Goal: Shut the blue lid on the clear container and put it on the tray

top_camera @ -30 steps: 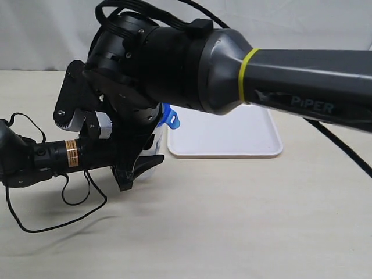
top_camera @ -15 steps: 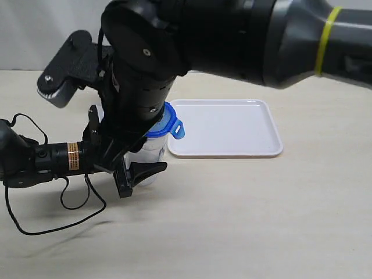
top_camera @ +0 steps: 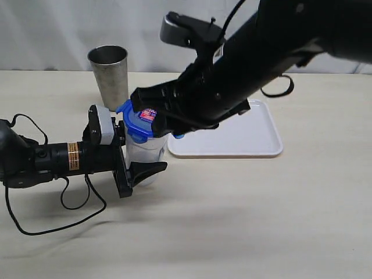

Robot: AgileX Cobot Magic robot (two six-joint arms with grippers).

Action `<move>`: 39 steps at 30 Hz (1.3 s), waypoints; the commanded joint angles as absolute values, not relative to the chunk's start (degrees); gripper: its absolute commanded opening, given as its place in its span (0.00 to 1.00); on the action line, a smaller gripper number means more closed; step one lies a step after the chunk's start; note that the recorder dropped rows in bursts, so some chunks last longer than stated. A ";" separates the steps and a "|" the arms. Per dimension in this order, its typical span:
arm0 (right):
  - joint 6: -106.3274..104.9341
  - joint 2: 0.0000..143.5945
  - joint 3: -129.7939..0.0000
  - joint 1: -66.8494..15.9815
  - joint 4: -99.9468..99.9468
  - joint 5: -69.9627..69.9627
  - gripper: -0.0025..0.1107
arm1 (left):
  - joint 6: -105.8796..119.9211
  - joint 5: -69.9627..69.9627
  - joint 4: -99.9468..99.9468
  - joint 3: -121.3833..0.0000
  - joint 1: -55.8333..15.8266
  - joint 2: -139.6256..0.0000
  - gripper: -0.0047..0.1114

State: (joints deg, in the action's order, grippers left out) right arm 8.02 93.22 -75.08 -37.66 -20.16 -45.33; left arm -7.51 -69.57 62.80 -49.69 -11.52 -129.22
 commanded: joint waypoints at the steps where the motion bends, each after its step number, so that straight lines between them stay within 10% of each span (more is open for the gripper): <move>1: 7.92 93.01 -67.49 -34.90 -25.03 -32.83 0.32 | -7.56 -69.96 61.84 -49.46 -11.71 -129.13 0.04; 39: -37.06 105.52 -64.22 -31.15 -80.98 -28.32 0.29 | -7.56 -69.96 63.61 -49.46 -11.71 -129.13 0.04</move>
